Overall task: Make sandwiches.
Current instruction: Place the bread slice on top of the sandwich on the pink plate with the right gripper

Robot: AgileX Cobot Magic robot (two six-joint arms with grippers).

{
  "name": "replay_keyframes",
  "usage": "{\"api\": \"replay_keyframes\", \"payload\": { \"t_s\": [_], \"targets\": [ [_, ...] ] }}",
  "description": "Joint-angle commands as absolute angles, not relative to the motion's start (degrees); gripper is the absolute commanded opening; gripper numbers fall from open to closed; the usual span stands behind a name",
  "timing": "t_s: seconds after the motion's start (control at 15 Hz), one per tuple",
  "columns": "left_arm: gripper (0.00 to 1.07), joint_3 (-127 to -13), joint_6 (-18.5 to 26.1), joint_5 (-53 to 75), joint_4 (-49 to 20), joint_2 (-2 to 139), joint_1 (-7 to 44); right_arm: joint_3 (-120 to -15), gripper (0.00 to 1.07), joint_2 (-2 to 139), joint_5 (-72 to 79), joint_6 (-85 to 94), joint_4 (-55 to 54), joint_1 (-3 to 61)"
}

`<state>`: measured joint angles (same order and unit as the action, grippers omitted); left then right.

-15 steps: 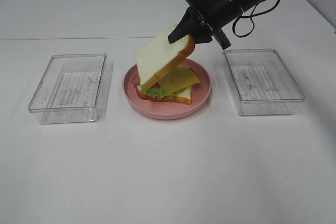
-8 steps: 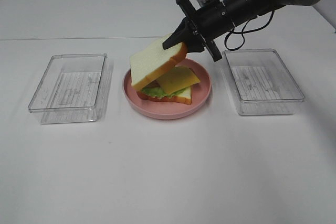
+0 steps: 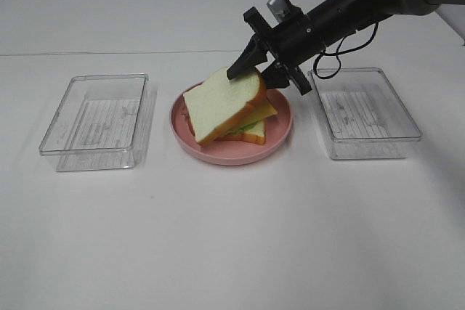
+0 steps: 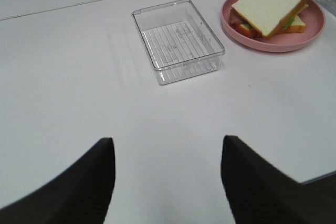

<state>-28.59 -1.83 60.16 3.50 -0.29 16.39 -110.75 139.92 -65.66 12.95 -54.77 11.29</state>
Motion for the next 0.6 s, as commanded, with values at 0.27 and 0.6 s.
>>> {"api": "replay_keyframes", "payload": {
  "t_s": [0.27, 0.6],
  "targets": [
    [0.58, -28.5, -2.0, 59.9, 3.5, -1.6, 16.6, -110.9, 0.73, 137.5, -64.6, 13.0, -45.8, 11.6],
    [0.58, -28.5, -2.0, 59.9, 3.5, -1.6, 16.6, -110.9, 0.73, 133.9, -57.6, 12.4, -37.9, 11.5]
  ]
}}
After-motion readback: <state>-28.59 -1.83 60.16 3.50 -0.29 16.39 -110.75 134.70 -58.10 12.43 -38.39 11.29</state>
